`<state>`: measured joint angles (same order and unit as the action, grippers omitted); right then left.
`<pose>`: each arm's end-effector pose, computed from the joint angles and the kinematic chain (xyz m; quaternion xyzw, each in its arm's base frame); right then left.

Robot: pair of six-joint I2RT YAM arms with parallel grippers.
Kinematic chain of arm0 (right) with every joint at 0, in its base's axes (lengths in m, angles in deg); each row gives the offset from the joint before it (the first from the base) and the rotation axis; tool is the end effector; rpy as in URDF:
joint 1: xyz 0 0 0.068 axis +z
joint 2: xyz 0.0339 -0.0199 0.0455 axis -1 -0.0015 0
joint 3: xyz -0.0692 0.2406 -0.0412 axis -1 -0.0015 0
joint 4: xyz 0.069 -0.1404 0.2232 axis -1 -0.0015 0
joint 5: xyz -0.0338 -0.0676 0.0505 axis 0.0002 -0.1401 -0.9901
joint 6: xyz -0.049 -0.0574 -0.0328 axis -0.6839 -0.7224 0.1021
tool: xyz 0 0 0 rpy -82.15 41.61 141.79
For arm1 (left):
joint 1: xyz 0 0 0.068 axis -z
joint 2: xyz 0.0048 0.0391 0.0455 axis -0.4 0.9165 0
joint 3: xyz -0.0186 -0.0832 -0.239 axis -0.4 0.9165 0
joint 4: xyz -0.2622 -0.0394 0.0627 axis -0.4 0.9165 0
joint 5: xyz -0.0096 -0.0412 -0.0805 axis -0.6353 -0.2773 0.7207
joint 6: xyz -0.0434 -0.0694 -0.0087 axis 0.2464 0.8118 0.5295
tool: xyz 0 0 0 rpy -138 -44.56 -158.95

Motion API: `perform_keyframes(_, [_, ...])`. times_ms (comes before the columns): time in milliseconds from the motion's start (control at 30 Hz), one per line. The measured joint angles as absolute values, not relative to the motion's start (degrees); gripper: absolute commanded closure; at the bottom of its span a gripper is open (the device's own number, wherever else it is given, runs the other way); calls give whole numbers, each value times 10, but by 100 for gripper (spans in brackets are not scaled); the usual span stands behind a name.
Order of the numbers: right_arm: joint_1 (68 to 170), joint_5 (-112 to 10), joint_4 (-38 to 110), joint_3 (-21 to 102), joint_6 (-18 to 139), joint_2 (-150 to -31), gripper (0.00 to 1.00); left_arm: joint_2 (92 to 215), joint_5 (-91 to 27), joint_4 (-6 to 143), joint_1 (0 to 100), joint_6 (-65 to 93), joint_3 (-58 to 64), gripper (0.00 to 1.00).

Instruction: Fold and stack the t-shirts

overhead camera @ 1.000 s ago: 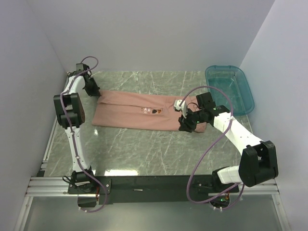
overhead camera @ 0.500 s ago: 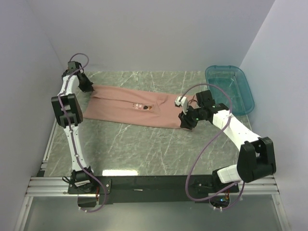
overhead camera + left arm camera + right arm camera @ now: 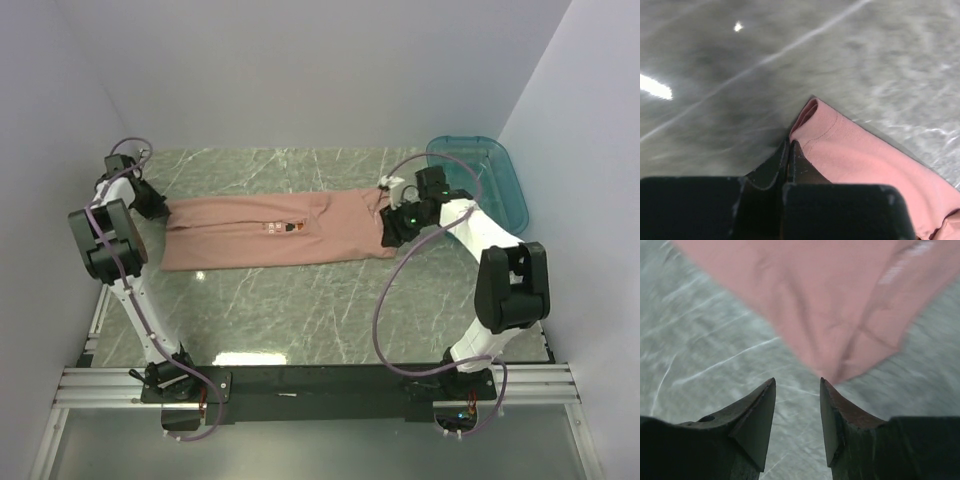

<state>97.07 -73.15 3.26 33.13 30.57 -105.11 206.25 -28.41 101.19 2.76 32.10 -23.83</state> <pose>0.3580 0.0808 0.1735 -0.3069 0.8852 0.2133 0.2768 0.4695 0.1628 0.1076 -0.3858 0.8797 -0.1190 0.2513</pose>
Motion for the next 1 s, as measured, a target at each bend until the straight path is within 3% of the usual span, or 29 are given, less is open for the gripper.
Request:
perform_keyframes(133, [1044, -768, -12, 332, 211, -1047, 52, 2031, -289, 1015, 3, 320, -192, 92])
perform_keyframes(167, [1066, -767, -12, 329, 193, -1043, 52, 2027, -291, 1015, -1, 319, -188, 83])
perform_keyframes(333, [1220, -740, 0, 303, 119, -1009, 52, 2021, -306, 1015, -7, 315, -185, 65])
perform_keyframes(467, [1318, -688, 56, 302, 79, -1003, 52, 2008, -329, 1017, -5, 311, -185, 42])
perform_keyframes(533, [1365, -646, 99, 297, 57, -1007, 52, 1989, -344, 1017, -4, 307, -179, 36])
perform_keyframes(633, [1421, -592, 138, 335, 40, -1060, 53, 1913, -364, 1006, -5, 304, -139, 18])
perform_keyframes(733, [1448, -545, 173, 414, 31, -1155, 53, 1792, -368, 975, -5, 312, -63, 15])
perform_keyframes(767, [1453, -530, 190, 432, 27, -1185, 53, 1735, -363, 957, -5, 315, -26, 9])
perform_keyframes(900, [1470, -473, 228, 450, 15, -1260, 53, 1547, -341, 904, -5, 322, 103, 8])
perform_keyframes(1000, [1482, -439, 240, 458, 14, -1283, 54, 1473, -331, 888, -4, 321, 165, 8])
